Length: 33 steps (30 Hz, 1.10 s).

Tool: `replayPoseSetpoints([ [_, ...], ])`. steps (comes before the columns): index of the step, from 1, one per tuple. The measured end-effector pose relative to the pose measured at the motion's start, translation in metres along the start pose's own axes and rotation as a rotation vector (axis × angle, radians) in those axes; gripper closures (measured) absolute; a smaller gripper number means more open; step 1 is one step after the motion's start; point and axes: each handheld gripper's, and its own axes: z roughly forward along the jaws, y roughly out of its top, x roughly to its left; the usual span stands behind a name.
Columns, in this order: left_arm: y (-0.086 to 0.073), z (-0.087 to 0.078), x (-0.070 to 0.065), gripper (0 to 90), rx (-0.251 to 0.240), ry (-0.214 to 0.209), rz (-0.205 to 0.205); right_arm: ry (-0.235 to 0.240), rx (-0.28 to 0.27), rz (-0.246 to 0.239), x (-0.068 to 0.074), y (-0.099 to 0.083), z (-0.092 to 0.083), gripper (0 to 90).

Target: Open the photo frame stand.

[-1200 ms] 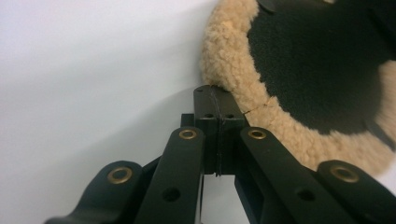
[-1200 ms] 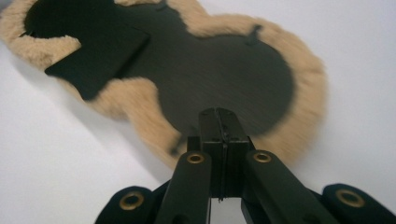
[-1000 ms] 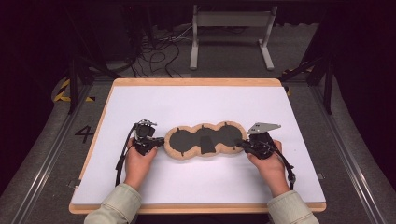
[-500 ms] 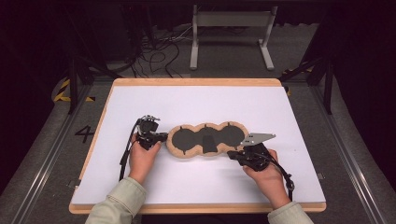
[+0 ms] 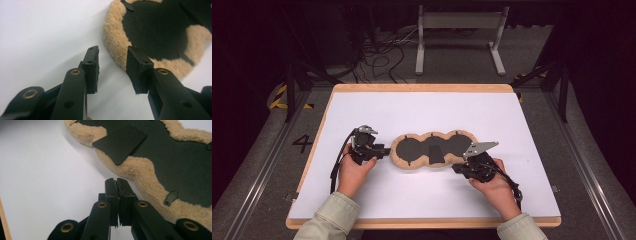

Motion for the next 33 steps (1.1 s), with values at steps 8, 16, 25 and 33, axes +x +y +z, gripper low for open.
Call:
replayPoseSetpoints([
  [8,-0.004,-0.007,-0.01,63.1,0.018,-0.047,0.116,0.024,0.072,-0.01,-0.001,0.004,0.014,87.5],
  [16,-0.01,-0.006,-0.012,58.5,0.064,-0.078,0.113,0.029,0.083,0.012,-0.006,0.008,0.028,88.4],
  [25,-0.018,-0.013,-0.014,58.1,0.07,-0.117,0.094,0.033,0.063,0.008,-0.008,0.017,0.035,90.0],
  [33,-0.028,-0.017,-0.015,56.6,0.085,-0.122,0.091,0.045,-0.007,0.011,-0.01,0.029,0.028,90.0],
])
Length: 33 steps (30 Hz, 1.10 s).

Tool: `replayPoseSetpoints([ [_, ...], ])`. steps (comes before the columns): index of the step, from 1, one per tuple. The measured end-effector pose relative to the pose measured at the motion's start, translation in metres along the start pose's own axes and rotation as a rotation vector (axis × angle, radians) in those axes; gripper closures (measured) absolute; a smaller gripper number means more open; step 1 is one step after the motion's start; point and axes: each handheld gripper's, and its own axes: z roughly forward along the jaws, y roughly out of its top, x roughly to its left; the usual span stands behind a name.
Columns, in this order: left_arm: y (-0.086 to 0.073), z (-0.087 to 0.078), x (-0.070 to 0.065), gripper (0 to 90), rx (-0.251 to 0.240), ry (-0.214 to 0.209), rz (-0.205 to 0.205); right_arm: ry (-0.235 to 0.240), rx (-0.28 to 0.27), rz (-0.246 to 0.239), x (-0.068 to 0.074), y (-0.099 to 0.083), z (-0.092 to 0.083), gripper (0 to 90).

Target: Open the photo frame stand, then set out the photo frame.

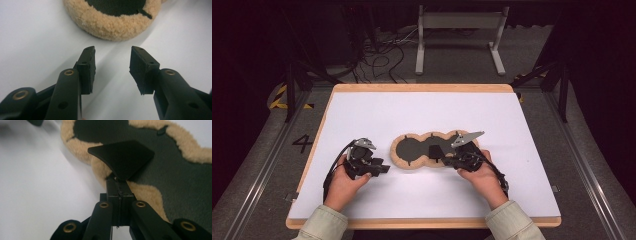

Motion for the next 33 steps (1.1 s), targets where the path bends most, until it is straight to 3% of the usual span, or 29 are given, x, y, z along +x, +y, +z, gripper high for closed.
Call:
replayPoseSetpoints([
  [8,-0.011,-0.005,0.0,55.5,0.004,-0.009,-0.031,-0.016,-0.057,-0.005,-0.001,0.011,-0.001,90.0],
  [11,-0.011,-0.008,0.001,55.4,-0.015,-0.018,-0.044,-0.033,-0.08,-0.003,0.001,0.012,-0.002,89.0],
  [18,0.002,-0.007,0.004,53.4,-0.037,-0.019,-0.082,-0.032,-0.022,-0.037,0.005,0.007,-0.012,82.2],
  [20,0.008,-0.007,0.005,52.8,-0.045,-0.01,-0.097,-0.05,-0.043,-0.034,0.005,0.005,-0.022,79.7],
  [22,0.013,-0.008,0.005,52.2,-0.054,-0.005,-0.11,-0.066,-0.074,-0.018,0.002,0.002,-0.036,75.9],
  [28,0.023,-0.009,0.001,48.9,-0.075,0.021,-0.093,-0.11,-0.164,0.076,-0.009,-0.01,-0.066,66.2],
  [33,0.028,-0.007,0.003,48.1,-0.124,0.031,-0.128,-0.149,-0.206,0.12,-0.018,-0.021,-0.081,64.2],
])
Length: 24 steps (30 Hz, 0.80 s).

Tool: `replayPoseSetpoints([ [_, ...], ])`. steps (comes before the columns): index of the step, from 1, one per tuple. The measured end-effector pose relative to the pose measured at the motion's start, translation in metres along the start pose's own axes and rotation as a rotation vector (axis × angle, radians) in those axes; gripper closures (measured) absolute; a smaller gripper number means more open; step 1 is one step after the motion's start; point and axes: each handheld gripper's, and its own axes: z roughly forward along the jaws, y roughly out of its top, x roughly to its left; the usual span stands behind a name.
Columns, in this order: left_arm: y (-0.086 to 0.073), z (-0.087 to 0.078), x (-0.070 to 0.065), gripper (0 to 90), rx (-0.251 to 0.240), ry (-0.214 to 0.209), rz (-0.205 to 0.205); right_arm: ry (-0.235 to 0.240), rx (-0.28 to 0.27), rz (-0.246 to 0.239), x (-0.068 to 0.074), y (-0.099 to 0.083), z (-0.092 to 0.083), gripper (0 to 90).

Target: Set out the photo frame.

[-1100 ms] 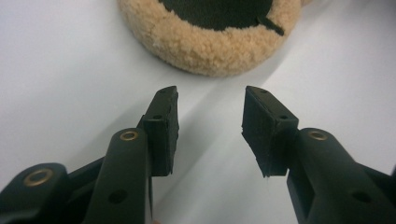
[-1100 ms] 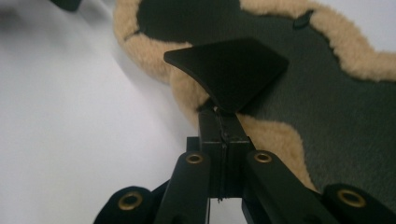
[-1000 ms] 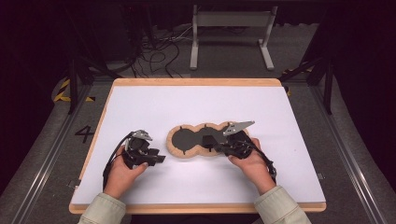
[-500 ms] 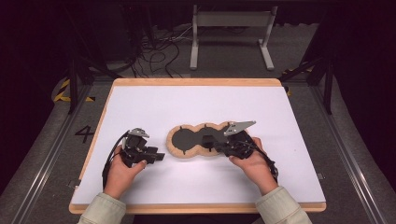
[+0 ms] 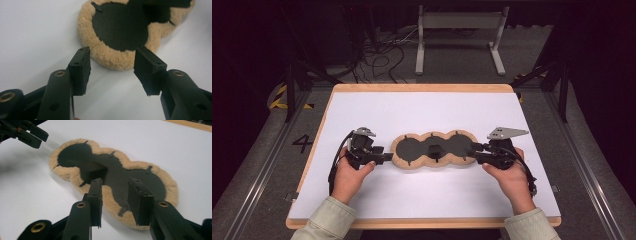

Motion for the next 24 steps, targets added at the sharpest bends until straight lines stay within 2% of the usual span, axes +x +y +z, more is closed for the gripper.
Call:
replayPoseSetpoints([
  [2,0.0,0.0,0.001,47.2,-0.018,-0.008,-0.016,-0.006,-0.004,0.011,-0.002,-0.001,-0.002,63.3],
  [3,0.0,0.0,0.002,46.0,-0.042,-0.014,-0.019,-0.028,-0.011,0.041,-0.008,-0.004,-0.005,60.2],
  [4,0.0,0.0,0.001,45.5,-0.061,-0.015,-0.025,-0.038,-0.015,0.05,-0.011,-0.005,-0.006,58.6],
  [6,-0.001,0.0,0.0,43.8,-0.068,0.005,-0.019,-0.066,-0.019,0.09,-0.017,-0.007,-0.007,53.7],
  [7,-0.001,0.0,0.0,42.8,-0.068,0.005,-0.019,-0.066,-0.019,0.09,-0.017,-0.007,-0.007,53.7],
  [9,-0.002,0.002,0.001,41.6,-0.075,0.007,-0.025,-0.083,-0.015,0.134,-0.024,-0.01,-0.006,47.7],
  [11,-0.004,0.005,0.003,41.4,-0.089,0.026,-0.059,-0.092,-0.023,0.157,-0.032,-0.013,-0.004,41.1],
  [12,-0.004,0.006,0.004,41.8,-0.097,0.045,-0.063,-0.093,-0.019,0.168,-0.035,-0.014,-0.003,36.8],
  [13,-0.004,0.006,0.004,42.1,-0.097,0.045,-0.063,-0.092,-0.013,0.174,-0.037,-0.014,-0.001,33.9],
  [14,-0.005,0.007,0.006,42.1,-0.116,0.065,-0.084,-0.092,-0.013,0.174,-0.037,-0.014,-0.001,33.9],
  [16,-0.006,0.01,0.01,40.8,-0.136,0.074,-0.119,-0.084,0.017,0.192,-0.044,-0.014,0.008,28.8],
  [20,-0.006,0.019,0.009,36.0,-0.108,0.082,-0.117,-0.061,0.028,0.231,-0.051,-0.015,0.019,26.4],
  [23,-0.007,0.022,0.01,30.3,-0.089,0.061,-0.12,-0.062,0.036,0.246,-0.055,-0.016,0.025,26.2],
  [24,-0.007,0.025,0.011,30.3,-0.077,0.035,-0.125,-0.062,0.043,0.251,-0.056,-0.016,0.027,26.0],
])
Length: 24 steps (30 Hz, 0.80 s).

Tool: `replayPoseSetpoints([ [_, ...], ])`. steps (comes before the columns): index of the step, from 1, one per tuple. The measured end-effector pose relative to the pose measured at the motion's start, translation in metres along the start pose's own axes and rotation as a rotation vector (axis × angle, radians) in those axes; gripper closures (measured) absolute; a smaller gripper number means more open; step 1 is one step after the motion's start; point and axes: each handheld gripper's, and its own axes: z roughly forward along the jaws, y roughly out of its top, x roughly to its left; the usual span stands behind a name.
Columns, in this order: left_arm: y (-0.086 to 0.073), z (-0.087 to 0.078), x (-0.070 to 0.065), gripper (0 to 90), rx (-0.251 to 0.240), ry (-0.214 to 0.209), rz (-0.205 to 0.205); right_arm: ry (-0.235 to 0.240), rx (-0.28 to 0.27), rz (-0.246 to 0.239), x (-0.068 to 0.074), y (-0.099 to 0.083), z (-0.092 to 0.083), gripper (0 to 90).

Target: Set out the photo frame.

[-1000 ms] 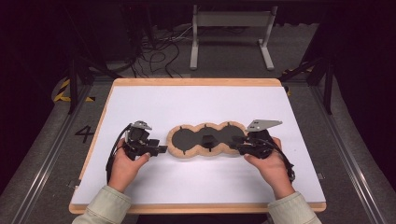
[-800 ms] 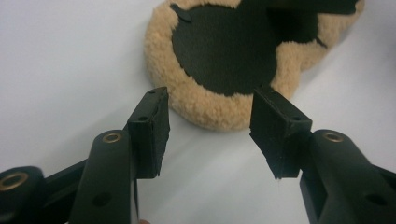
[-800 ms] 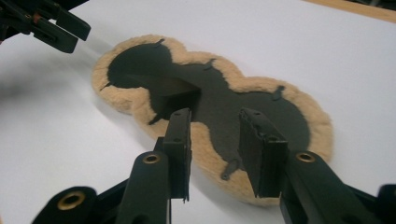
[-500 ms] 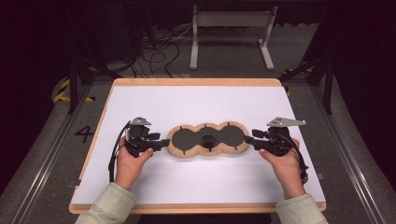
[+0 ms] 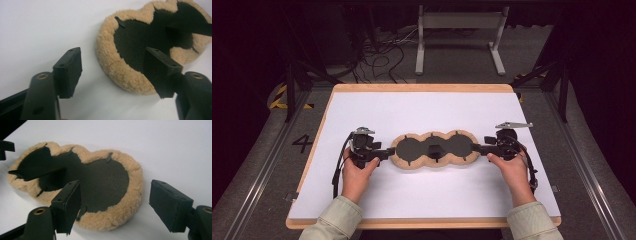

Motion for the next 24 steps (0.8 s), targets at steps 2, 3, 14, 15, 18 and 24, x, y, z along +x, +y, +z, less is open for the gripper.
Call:
replayPoseSetpoints([
  [2,0.0,0.004,0.0,28.9,0.019,0.001,-0.006,0.01,0.036,0.011,-0.003,-0.001,0.012,23.8],
  [3,-0.001,0.007,0.001,28.9,0.029,0.002,-0.007,0.01,0.036,0.011,-0.003,-0.001,0.012,23.8],
  [14,-0.004,0.019,0.006,26.0,0.075,-0.073,-0.061,0.035,0.039,0.058,-0.007,-0.005,0.034,21.6],
  [15,-0.004,0.02,0.004,25.0,0.075,-0.073,-0.062,0.045,0.044,0.069,-0.008,-0.005,0.036,19.8],
  [18,-0.004,0.023,0.0,23.2,0.079,-0.064,-0.043,0.068,0.068,0.112,-0.01,-0.008,0.041,16.8],
  [24,-0.003,0.027,-0.005,22.8,0.097,-0.095,-0.021,0.055,0.072,0.128,-0.005,-0.01,0.045,12.0],
])
